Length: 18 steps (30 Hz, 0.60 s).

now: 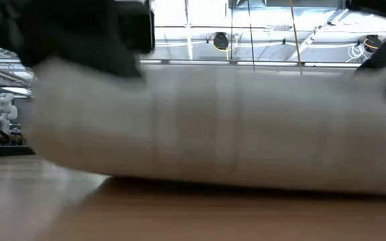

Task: Roll towel
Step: Roll the white towel

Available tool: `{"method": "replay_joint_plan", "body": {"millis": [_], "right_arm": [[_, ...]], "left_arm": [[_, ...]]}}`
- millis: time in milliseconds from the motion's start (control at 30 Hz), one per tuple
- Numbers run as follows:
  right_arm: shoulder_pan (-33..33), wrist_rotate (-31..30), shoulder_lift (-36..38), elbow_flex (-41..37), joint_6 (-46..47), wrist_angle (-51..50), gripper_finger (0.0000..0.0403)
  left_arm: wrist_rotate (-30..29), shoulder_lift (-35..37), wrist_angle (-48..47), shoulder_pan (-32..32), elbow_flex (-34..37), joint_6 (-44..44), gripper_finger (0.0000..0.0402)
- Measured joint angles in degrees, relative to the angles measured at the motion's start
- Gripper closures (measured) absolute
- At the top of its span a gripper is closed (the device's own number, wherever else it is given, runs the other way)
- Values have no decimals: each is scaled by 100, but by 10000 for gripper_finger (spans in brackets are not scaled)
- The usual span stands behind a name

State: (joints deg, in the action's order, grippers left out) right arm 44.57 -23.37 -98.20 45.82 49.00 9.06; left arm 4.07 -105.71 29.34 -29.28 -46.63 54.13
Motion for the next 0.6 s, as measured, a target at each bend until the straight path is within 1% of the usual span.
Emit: {"method": "replay_joint_plan", "body": {"millis": [67, 133, 233, 300, 433, 600], "right_arm": [[-70, 499, 124, 5, 115, 133, 374], [-229, 930, 191, 11, 211, 148, 379], [-581, 1451, 166, 7, 210, 103, 389], [-802, 1728, 92, 7, 205, 110, 391], [-1042, 2069, -113, 7, 342, 80, 389], [-1093, 2174, -417, 9, 617, 144, 388]], "left_arm": [[166, 0, 239, -99, -10, -43, 367], [219, 0, 188, -136, -11, -80, 364], [204, -2, -210, -138, -9, -359, 363], [162, -61, -549, -95, -9, -350, 362], [204, -167, -661, 16, 80, -353, 361], [240, -181, -664, 81, 104, -468, 360]]}}
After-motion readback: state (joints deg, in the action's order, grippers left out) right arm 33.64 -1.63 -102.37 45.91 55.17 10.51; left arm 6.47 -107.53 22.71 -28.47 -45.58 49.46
